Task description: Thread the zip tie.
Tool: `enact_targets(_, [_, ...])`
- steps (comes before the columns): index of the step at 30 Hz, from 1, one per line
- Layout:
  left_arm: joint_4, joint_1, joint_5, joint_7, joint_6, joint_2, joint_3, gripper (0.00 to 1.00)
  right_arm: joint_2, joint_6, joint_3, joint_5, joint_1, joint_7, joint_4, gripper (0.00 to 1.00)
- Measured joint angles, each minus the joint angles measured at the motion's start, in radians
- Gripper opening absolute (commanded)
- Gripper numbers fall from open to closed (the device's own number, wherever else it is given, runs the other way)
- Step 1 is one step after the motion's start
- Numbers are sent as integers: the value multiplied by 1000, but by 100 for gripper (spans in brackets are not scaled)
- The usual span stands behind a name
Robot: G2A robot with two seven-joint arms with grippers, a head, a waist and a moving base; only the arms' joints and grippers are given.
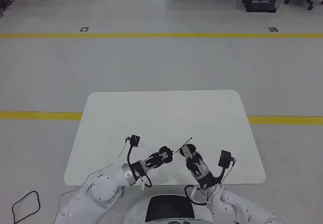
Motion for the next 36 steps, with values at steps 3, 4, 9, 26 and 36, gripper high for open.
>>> enact_targets(3, [-1,2,-1,-6,0,-3,-3,0,6,0,-22,4,16,-14,4,0])
enact_targets(4, [-1,3,-1,-8,0,-4,-4,0,7,0,-28,6,21,-19,5,0])
enact_targets(9, [-2,7,-1,-15,0,-8,-10,0,15,0,-61,16,48,-39,10,0])
enact_targets(26, [-2,8,-2,-17,0,-10,-12,0,21,0,-146,54,116,-103,32,0])
enact_targets(36, [-2,8,-2,-17,0,-10,-12,0,18,0,-174,71,139,-116,44,0])
